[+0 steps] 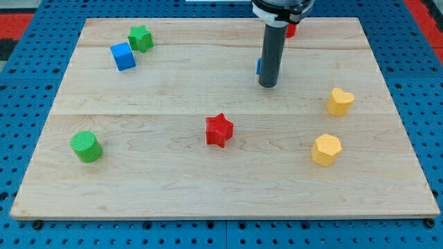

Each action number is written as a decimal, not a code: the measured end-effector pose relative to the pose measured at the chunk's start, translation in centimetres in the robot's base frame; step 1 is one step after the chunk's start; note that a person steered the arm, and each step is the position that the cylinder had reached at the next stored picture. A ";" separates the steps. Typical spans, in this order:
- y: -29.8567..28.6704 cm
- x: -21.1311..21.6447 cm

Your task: Move triangle close to the red circle

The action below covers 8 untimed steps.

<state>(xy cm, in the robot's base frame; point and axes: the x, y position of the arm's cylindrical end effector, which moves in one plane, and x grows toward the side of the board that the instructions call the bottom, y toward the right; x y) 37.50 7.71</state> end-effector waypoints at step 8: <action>1.9 -9.1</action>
<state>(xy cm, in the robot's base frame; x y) 28.41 9.61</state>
